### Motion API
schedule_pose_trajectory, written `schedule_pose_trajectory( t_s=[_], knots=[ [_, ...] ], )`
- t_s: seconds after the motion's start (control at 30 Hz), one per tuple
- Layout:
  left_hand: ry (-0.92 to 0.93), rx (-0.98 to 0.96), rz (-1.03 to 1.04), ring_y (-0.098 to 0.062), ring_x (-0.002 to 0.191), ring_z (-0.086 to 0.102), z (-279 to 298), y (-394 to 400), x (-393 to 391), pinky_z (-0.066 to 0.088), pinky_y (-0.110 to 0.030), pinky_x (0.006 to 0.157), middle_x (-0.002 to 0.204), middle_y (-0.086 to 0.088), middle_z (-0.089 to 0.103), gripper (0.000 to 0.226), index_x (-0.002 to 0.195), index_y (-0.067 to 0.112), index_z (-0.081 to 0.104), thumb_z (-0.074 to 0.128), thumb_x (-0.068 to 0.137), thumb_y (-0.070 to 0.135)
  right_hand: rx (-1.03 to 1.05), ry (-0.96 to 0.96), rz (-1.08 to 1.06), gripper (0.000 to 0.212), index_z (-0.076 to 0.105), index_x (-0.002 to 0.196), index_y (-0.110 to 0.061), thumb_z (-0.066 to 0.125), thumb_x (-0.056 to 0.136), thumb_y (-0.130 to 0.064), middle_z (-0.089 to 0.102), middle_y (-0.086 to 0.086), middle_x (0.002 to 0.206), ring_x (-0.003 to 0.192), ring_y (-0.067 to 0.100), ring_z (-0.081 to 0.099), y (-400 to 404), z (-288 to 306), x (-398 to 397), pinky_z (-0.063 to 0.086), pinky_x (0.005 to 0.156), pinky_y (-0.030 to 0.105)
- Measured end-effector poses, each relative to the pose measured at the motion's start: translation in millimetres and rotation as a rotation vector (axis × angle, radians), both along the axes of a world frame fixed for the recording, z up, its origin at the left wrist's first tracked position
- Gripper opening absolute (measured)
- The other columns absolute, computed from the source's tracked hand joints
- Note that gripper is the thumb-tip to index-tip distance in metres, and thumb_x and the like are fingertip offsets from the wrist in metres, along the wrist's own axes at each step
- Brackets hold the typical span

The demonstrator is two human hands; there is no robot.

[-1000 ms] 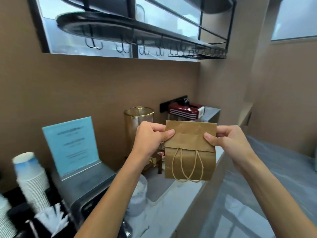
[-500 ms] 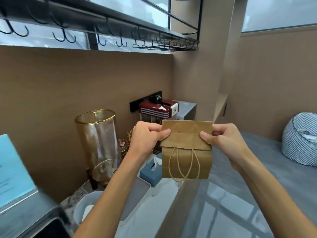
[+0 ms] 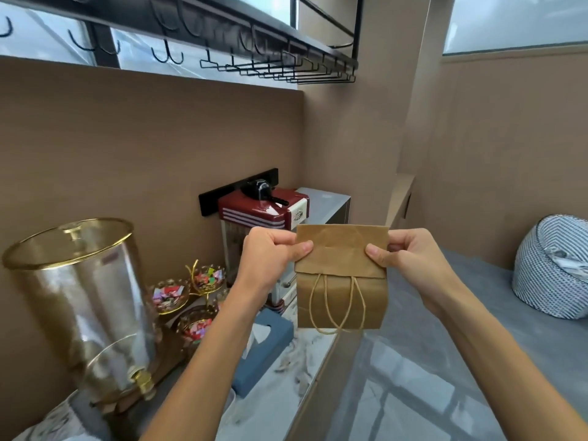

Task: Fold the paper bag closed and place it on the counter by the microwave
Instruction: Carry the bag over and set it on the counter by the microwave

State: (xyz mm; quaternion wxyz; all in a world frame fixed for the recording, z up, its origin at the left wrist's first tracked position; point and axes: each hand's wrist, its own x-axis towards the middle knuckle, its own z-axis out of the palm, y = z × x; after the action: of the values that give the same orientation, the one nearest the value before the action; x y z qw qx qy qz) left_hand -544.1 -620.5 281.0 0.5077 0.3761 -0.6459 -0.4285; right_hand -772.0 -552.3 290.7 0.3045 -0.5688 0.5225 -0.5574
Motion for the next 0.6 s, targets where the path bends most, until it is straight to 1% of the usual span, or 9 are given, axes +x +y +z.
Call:
schedule_pose_trajectory(
  t_s=[0.07,0.17,0.2,0.27,0.33,0.4,0.5,0.57,0.6],
  knots=[
    [0.012,0.007,0.002,-0.019,0.074,0.079,-0.1,-27.0,-17.3,0.058,-0.016,0.065,0.075,-0.005,0.082,0.004,0.078,0.006,0.083,0.08,0.081,0.007,0.018,0.006,0.012,0.014,0.082,0.086,-0.013,0.071,0.088,-0.004,0.082,0.003,0.086,0.082,0.012,0.077,-29.0,0.8,-18.0,0.055,0.069,0.012],
    [0.037,0.022,-0.036,-0.01,0.066,0.076,1.2,-65.6,-44.1,0.056,-0.014,0.061,0.068,0.001,0.08,0.008,0.073,0.005,0.082,0.079,0.08,0.001,0.029,0.005,0.016,0.015,0.082,0.085,-0.014,0.071,0.088,-0.004,0.082,0.003,0.086,0.083,0.012,0.077,-68.9,0.8,-44.9,0.056,0.07,0.013],
    [0.035,0.025,-0.037,-0.01,0.065,0.075,1.0,-77.9,-53.2,0.056,-0.014,0.061,0.068,0.001,0.079,0.008,0.073,0.004,0.082,0.079,0.08,0.0,0.035,0.007,0.012,0.015,0.082,0.085,-0.013,0.071,0.088,-0.005,0.082,0.003,0.086,0.083,0.012,0.077,-81.3,0.3,-53.6,0.056,0.071,0.013],
    [0.022,0.038,-0.04,-0.012,0.068,0.077,0.6,-101.0,-70.9,0.057,-0.015,0.062,0.071,-0.001,0.081,0.004,0.077,0.002,0.082,0.08,0.08,0.001,0.046,0.003,-0.002,0.016,0.082,0.084,-0.013,0.07,0.089,-0.004,0.082,0.003,0.085,0.082,0.012,0.077,-103.8,-2.0,-70.8,0.056,0.071,0.014],
    [0.006,0.05,-0.054,-0.014,0.07,0.078,-0.5,-122.1,-88.4,0.059,-0.017,0.064,0.072,-0.001,0.081,0.007,0.077,0.006,0.083,0.079,0.08,0.001,0.059,-0.004,-0.008,0.017,0.082,0.083,-0.013,0.07,0.089,-0.003,0.082,0.002,0.084,0.081,0.012,0.078,-123.9,-4.6,-88.2,0.056,0.07,0.015],
    [-0.022,0.048,-0.053,-0.016,0.071,0.078,-2.1,-142.8,-107.0,0.06,-0.022,0.067,0.072,-0.002,0.081,0.01,0.074,0.008,0.083,0.08,0.08,0.001,0.062,-0.014,-0.003,0.019,0.083,0.082,-0.015,0.069,0.089,-0.003,0.082,0.001,0.084,0.08,0.01,0.077,-142.2,-6.5,-106.4,0.055,0.068,0.013],
    [-0.035,0.058,-0.036,-0.02,0.077,0.08,-5.8,-171.9,-137.6,0.062,-0.029,0.074,0.078,-0.005,0.083,0.006,0.077,0.008,0.083,0.081,0.079,0.003,0.06,-0.024,0.0,0.021,0.083,0.083,-0.017,0.069,0.09,-0.004,0.082,0.0,0.084,0.08,0.009,0.077,-169.0,-10.3,-137.2,0.056,0.066,0.011],
    [-0.053,0.055,-0.03,-0.018,0.077,0.079,-9.2,-190.4,-159.9,0.061,-0.028,0.076,0.077,-0.002,0.083,0.008,0.077,0.011,0.083,0.081,0.08,0.004,0.059,-0.027,0.007,0.021,0.083,0.083,-0.017,0.069,0.09,-0.004,0.082,0.0,0.085,0.081,0.01,0.078,-188.1,-14.5,-159.5,0.056,0.066,0.011],
    [-0.063,0.055,-0.028,-0.016,0.076,0.079,-10.8,-199.0,-171.6,0.06,-0.026,0.075,0.076,0.0,0.083,0.009,0.077,0.013,0.084,0.081,0.08,0.005,0.058,-0.026,0.013,0.021,0.083,0.083,-0.018,0.069,0.09,-0.004,0.082,-0.001,0.085,0.081,0.01,0.078,-198.8,-17.1,-171.4,0.056,0.066,0.011]
  ],
)
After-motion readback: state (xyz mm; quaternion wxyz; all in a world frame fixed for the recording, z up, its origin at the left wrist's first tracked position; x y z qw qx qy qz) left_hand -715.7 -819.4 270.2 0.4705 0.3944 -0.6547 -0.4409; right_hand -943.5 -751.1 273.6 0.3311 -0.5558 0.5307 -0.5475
